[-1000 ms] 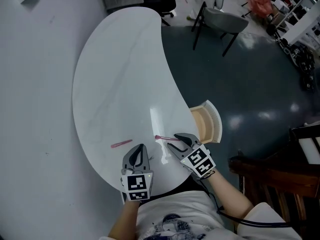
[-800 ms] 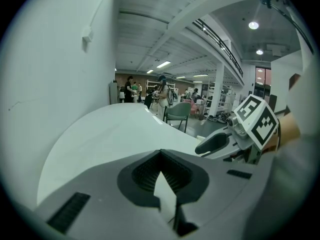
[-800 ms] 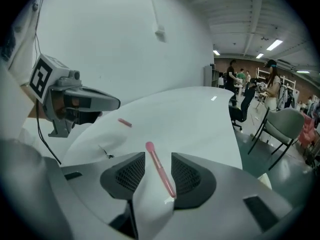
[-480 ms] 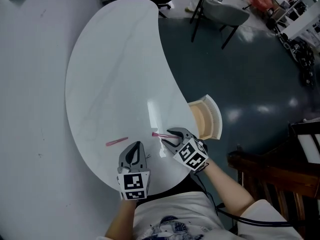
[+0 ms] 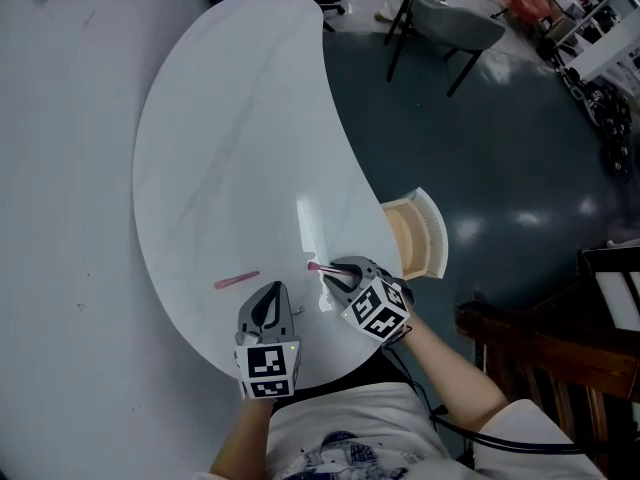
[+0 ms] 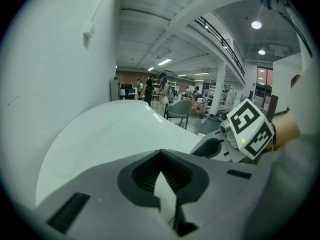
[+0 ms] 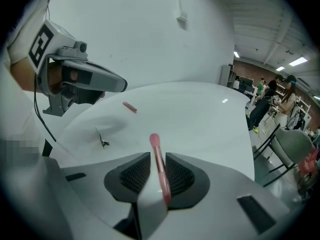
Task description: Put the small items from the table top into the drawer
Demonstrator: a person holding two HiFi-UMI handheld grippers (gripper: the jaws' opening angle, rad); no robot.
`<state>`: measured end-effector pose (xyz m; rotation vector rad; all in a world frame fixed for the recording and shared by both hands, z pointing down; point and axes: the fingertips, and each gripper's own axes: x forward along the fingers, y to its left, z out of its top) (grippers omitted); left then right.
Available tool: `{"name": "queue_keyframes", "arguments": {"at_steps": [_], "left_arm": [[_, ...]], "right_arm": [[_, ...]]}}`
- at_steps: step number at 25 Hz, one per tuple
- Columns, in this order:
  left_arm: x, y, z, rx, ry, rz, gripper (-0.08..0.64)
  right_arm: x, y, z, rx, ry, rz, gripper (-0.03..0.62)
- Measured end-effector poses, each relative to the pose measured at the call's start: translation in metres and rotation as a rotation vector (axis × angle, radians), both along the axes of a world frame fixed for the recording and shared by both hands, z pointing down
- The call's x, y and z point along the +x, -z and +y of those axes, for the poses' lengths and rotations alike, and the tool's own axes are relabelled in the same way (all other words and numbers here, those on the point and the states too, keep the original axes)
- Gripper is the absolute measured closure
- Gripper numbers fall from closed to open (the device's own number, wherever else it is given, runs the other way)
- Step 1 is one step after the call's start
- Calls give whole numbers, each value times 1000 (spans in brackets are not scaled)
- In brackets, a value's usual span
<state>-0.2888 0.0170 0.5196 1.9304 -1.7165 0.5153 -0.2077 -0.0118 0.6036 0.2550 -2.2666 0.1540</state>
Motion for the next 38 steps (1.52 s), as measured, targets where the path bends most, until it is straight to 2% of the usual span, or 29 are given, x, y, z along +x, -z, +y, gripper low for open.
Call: {"name": "queue_keyframes", "arguments": {"at_steps": [6, 12, 19, 26, 32, 38], "left_arm": [[-5, 5, 3, 9, 13, 1, 526], [-8, 7, 3, 14, 19, 7, 526], [-7, 15, 2, 25, 1, 3, 526], [-5, 41, -6, 61, -1, -5, 526], [16, 51, -19, 75, -23, -15, 526], [61, 61, -31, 93, -28, -61, 526]], "right_arm": [[-1, 0, 6, 2, -18, 6, 529], [-1, 3, 6, -12, -68, 12, 531], [4, 27, 7, -18, -135, -42, 531], [18, 74, -3, 5, -229, -102, 531], [46, 107, -18, -79, -385, -240, 531], [101, 119, -27, -95, -438, -296, 531]]}}
